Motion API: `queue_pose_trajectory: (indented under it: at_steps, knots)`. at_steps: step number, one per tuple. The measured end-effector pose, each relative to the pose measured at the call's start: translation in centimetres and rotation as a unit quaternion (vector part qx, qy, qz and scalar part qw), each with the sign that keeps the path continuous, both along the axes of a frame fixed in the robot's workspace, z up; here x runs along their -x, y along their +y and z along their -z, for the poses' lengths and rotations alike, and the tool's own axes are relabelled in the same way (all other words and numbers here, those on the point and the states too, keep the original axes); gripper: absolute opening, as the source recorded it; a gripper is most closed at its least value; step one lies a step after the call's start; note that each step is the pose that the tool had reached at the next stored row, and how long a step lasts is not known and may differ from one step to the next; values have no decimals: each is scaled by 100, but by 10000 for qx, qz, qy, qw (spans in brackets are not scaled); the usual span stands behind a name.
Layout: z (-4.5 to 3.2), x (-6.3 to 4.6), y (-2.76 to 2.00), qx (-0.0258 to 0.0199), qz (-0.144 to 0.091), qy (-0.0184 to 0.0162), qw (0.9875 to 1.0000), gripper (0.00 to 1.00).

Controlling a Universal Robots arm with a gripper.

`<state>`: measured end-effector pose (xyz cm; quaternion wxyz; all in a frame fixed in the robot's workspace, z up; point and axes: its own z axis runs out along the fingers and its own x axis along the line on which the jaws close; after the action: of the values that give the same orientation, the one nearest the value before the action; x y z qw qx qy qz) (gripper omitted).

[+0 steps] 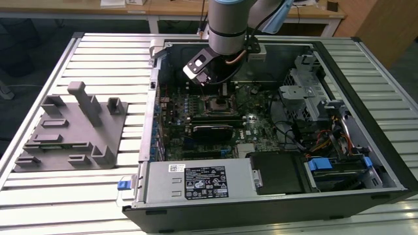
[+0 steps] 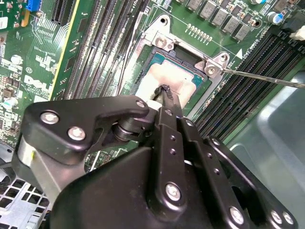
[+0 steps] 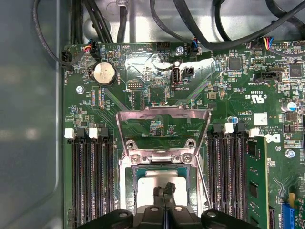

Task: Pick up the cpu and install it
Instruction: 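Place the cpu into insertion slot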

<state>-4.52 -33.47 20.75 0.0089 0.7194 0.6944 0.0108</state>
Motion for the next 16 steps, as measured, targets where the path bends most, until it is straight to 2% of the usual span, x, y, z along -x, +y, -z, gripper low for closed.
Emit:
queue_pose_trajectory:
  at_steps: [4,6,8,16]
  knots:
    - [2,1,-1,-8,0,0,10000,11]
    - [14,1,-1,-78,0,0,10000,11]
    - [24,1,-1,-118,0,-1,9999,11]
    - [41,15,-5,-121,0,0,9999,11]
